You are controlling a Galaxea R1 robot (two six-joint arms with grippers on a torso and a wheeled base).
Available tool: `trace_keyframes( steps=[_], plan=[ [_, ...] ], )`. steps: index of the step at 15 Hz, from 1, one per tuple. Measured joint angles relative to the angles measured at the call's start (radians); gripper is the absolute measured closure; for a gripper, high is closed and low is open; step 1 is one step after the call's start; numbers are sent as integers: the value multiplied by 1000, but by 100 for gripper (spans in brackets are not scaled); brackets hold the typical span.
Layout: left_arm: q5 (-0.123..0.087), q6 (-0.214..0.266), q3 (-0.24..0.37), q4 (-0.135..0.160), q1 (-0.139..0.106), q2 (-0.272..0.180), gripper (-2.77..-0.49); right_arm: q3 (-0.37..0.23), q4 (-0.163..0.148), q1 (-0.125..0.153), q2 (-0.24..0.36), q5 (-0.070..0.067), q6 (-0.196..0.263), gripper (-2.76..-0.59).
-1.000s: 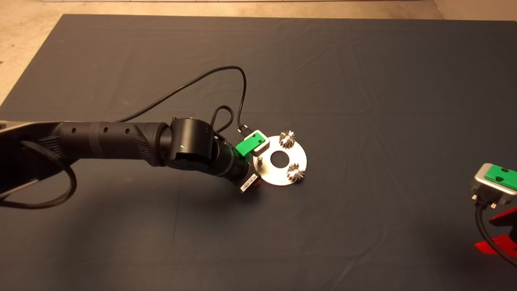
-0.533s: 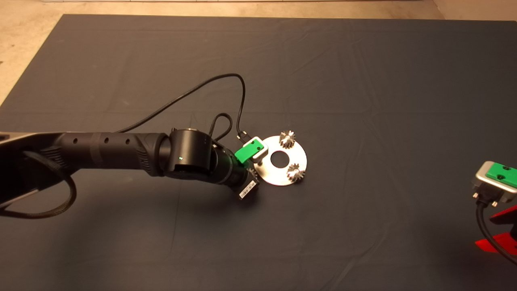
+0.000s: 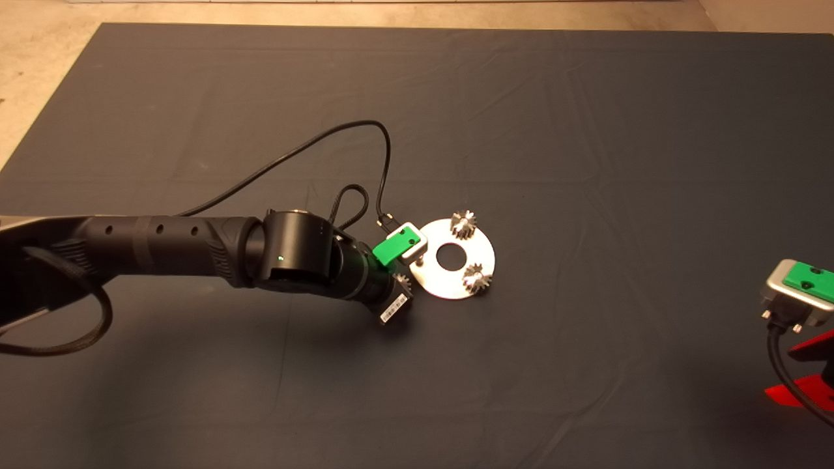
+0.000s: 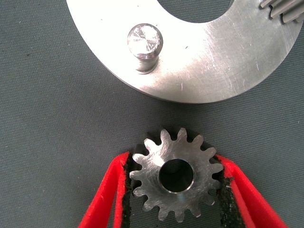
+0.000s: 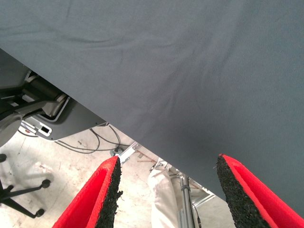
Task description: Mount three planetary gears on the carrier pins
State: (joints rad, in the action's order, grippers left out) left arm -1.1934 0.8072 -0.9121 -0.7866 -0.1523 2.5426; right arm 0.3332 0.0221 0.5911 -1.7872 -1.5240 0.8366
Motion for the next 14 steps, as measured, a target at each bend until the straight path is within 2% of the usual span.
trace_keyframes(
  steps=[3,7,8,10,12,14],
  plan=[
    [0,0,1,0,0,0,-93,0,0,0,0,0,0,-147],
    [-15,0,13,0,5,2,-86,0,0,0,0,1,0,-147],
    [-25,0,13,0,5,7,-86,0,0,0,0,1,0,-147],
    [-79,0,14,0,0,26,-82,0,0,0,0,1,0,-147],
    [-132,-1,14,3,-18,39,-80,0,0,2,0,1,0,-147],
    [-151,-3,14,1,-50,39,-78,0,0,2,0,4,0,-147]
  ],
)
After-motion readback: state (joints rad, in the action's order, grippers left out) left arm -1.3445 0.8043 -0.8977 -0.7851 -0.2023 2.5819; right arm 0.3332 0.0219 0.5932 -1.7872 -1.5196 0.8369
